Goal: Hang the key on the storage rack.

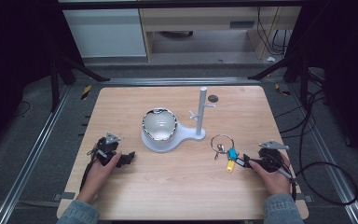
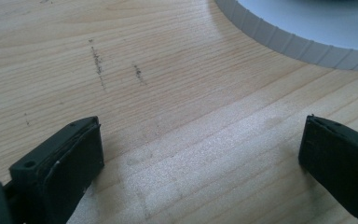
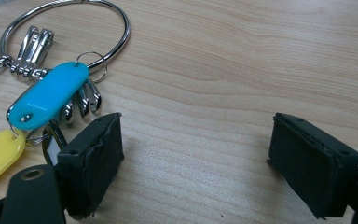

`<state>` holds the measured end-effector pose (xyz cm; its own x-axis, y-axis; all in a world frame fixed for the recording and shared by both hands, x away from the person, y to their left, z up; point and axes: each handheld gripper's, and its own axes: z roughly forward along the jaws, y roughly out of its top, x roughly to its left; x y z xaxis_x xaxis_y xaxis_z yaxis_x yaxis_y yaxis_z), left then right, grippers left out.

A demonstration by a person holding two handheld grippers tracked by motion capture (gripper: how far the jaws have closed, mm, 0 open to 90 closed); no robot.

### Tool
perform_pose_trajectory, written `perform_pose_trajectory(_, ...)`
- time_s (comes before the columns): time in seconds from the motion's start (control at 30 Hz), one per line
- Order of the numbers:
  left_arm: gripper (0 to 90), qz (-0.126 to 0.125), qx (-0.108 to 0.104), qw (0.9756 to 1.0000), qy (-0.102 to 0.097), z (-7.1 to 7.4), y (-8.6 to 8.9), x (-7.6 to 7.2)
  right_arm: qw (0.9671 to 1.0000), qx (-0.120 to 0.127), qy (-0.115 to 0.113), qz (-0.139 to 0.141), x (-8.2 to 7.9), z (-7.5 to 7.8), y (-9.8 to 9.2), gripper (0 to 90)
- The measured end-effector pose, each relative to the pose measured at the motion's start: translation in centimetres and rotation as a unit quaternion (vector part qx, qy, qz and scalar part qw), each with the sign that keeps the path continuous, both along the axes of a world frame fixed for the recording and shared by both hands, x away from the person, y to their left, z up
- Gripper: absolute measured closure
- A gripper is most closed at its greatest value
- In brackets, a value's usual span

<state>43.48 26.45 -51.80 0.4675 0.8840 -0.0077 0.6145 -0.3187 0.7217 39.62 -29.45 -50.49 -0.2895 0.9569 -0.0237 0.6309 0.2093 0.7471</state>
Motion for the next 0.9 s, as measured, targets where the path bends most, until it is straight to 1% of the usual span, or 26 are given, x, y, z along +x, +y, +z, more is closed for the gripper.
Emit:
perform_pose_trajectory(0.07,0.0,0.000,0.000,1.0000,0.000,0.0,0.0,0.0,1.0000,0.000,0.003,0.000,0.0,0.1,0.0,18.3)
perform_pose_trajectory(0.1,0.0,0.001,0.001,1.0000,0.000,0.0,0.0,-0.1,1.0000,-0.002,0.004,0.000,0.1,0.1,0.0,19.9)
perform_pose_trajectory(0.17,0.0,0.001,0.001,1.0000,0.001,0.0,0.1,-0.3,1.0000,-0.002,0.005,0.000,0.2,0.3,0.1,28.9)
perform_pose_trajectory(0.23,0.0,-0.001,0.003,1.0000,0.002,0.0,0.1,-0.3,1.0000,0.000,0.004,0.004,0.2,0.6,0.4,35.9)
perform_pose_trajectory(0.27,0.0,-0.001,0.003,1.0000,0.002,0.0,0.1,-0.3,1.0000,0.001,-0.005,0.008,0.0,0.9,0.7,42.1)
perform_pose_trajectory(0.37,0.0,-0.001,0.003,1.0000,0.002,0.0,0.1,-0.3,0.9994,-0.001,-0.026,0.022,-0.4,1.7,1.4,53.3)
perform_pose_trajectory(0.4,0.0,-0.001,0.003,1.0000,0.002,0.0,0.1,-0.3,0.9994,-0.001,-0.026,0.022,-0.4,1.7,1.4,53.3)
perform_pose_trajectory(0.43,0.0,0.000,0.001,1.0000,0.001,0.0,0.1,-0.3,0.9983,0.000,-0.042,0.039,-0.8,2.5,2.1,61.7)
perform_pose_trajectory(0.47,0.0,0.000,0.002,1.0000,0.001,0.0,0.1,-0.3,0.9979,-0.001,-0.047,0.044,-0.9,2.7,2.3,65.3)
perform_pose_trajectory(0.5,0.0,0.000,0.002,1.0000,0.001,0.0,0.1,-0.3,0.9979,-0.001,-0.047,0.044,-0.9,2.7,2.3,65.3)
perform_pose_trajectory(0.53,0.0,0.000,0.002,1.0000,0.001,0.0,0.1,-0.3,0.9972,-0.002,-0.054,0.052,-1.0,2.9,2.6,67.9)
perform_pose_trajectory(0.6,0.0,0.000,0.001,1.0000,0.001,0.0,0.0,-0.2,0.9958,-0.006,-0.058,0.070,-1.1,3.2,3.5,72.5)
perform_pose_trajectory(0.7,0.0,0.000,0.001,1.0000,0.001,0.0,0.0,-0.2,0.9953,-0.009,-0.054,0.080,-1.1,3.1,4.2,71.1)
perform_pose_trajectory(0.87,0.0,0.000,0.002,1.0000,0.001,0.0,0.0,-0.2,0.9958,-0.006,-0.043,0.080,-0.9,3.0,5.0,57.1)
perform_pose_trajectory(0.9,0.0,0.000,0.002,1.0000,0.001,0.0,0.0,-0.2,0.9958,-0.006,-0.043,0.080,-0.9,3.0,5.0,57.1)
